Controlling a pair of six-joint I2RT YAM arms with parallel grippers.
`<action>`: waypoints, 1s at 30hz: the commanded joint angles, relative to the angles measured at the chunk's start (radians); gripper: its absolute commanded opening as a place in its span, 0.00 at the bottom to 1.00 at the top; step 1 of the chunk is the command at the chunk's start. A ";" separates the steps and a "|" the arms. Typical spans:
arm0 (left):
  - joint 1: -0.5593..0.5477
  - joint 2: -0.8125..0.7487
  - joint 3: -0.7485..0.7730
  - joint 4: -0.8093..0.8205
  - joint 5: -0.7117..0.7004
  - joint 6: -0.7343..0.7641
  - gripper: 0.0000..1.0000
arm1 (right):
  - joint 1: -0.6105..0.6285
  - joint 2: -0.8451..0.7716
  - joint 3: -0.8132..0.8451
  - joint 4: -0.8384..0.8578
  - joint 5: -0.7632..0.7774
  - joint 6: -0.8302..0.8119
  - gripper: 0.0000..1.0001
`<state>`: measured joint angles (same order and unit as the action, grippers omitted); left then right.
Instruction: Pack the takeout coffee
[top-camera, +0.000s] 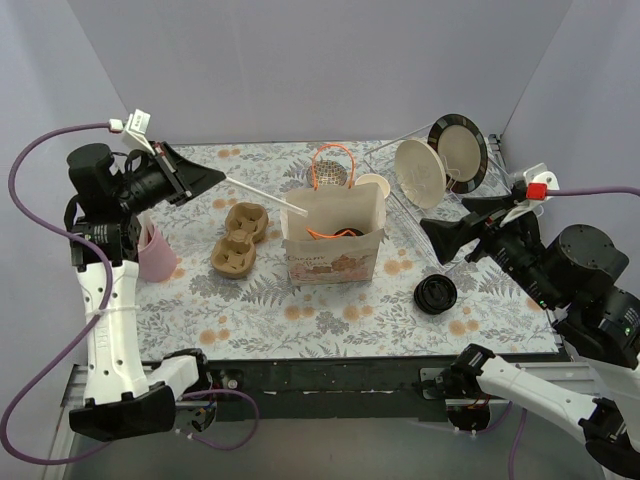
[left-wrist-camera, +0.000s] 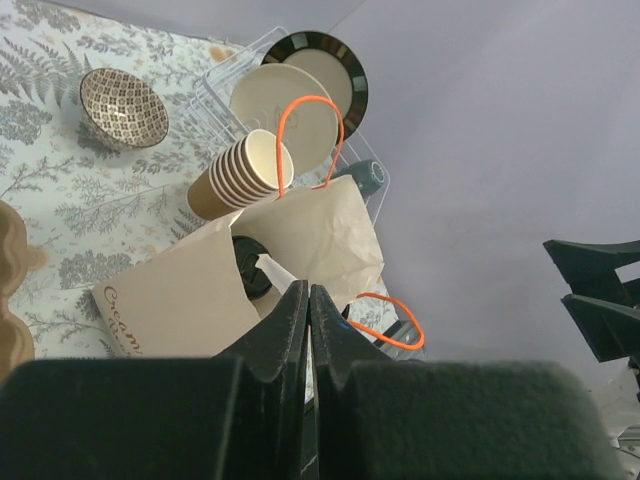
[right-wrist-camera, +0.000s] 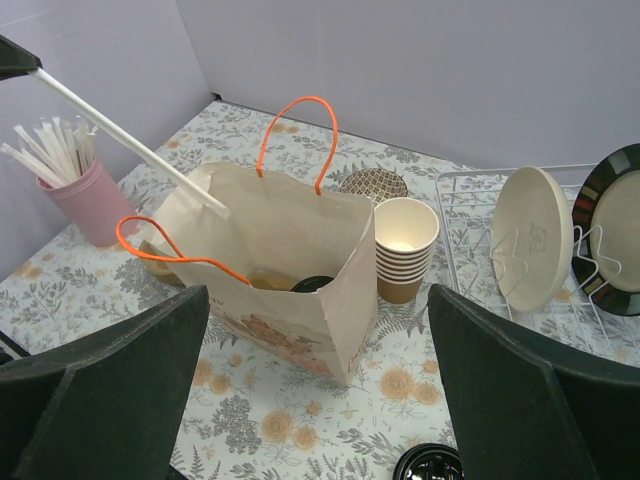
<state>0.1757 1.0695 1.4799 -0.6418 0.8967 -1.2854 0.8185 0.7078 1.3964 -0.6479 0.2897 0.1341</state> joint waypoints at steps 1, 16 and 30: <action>-0.073 -0.017 -0.059 0.024 -0.070 0.049 0.00 | -0.004 -0.021 -0.011 0.048 0.028 0.007 0.98; -0.338 0.099 -0.029 0.047 -0.280 0.083 0.28 | -0.002 -0.033 -0.023 0.048 0.060 -0.037 0.98; -0.340 0.058 0.037 0.114 -0.269 0.067 0.98 | -0.004 0.090 0.067 -0.042 -0.011 0.001 0.98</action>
<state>-0.1604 1.1931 1.5143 -0.5941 0.6029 -1.2007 0.8185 0.7494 1.4124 -0.6868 0.3164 0.1066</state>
